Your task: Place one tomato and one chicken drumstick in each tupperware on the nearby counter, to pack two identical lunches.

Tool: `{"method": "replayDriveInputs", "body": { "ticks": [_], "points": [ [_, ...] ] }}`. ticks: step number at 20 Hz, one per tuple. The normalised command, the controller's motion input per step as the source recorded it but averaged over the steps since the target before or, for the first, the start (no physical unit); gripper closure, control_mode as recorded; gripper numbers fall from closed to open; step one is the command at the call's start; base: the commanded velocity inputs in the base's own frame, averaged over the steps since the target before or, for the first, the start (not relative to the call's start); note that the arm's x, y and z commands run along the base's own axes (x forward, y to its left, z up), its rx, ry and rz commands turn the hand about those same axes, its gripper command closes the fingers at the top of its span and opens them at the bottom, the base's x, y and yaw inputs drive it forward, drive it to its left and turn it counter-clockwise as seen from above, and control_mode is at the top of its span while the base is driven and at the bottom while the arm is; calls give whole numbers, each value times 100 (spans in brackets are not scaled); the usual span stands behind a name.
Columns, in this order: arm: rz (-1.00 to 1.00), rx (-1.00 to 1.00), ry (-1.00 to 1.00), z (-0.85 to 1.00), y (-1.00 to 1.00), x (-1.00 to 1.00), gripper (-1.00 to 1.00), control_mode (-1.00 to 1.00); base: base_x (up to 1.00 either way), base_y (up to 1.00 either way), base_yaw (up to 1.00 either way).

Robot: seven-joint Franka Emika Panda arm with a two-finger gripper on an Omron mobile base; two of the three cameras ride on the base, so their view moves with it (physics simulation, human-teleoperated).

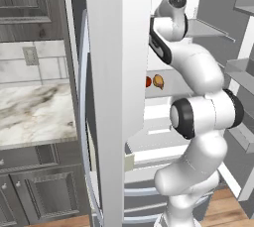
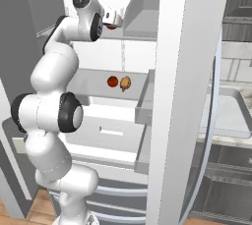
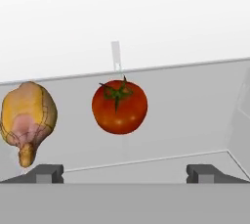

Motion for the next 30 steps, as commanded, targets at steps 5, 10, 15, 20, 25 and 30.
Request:
{"method": "replayDriveInputs", "body": {
  "ticks": [5, 10, 15, 20, 25, 30],
  "points": [
    [0, 0, 0, 0, 0, 38, -100, -100, 0, 0, 0],
    [1, 0, 0, -11, 0, 41, -100, -100, 0, 0, 0],
    [1, 0, 0, -10, 0, 40, -100, -100, 0, 0, 0],
    [0, 0, 0, -8, 0, 39, -100, -100, 0, 0, 0],
    [0, 0, 0, -16, 0, 29, -100, -100, 0, 0, 0],
    [0, 0, 1, -31, 0, 19, 100, -100, 0, 0, 0]
  ]
}}
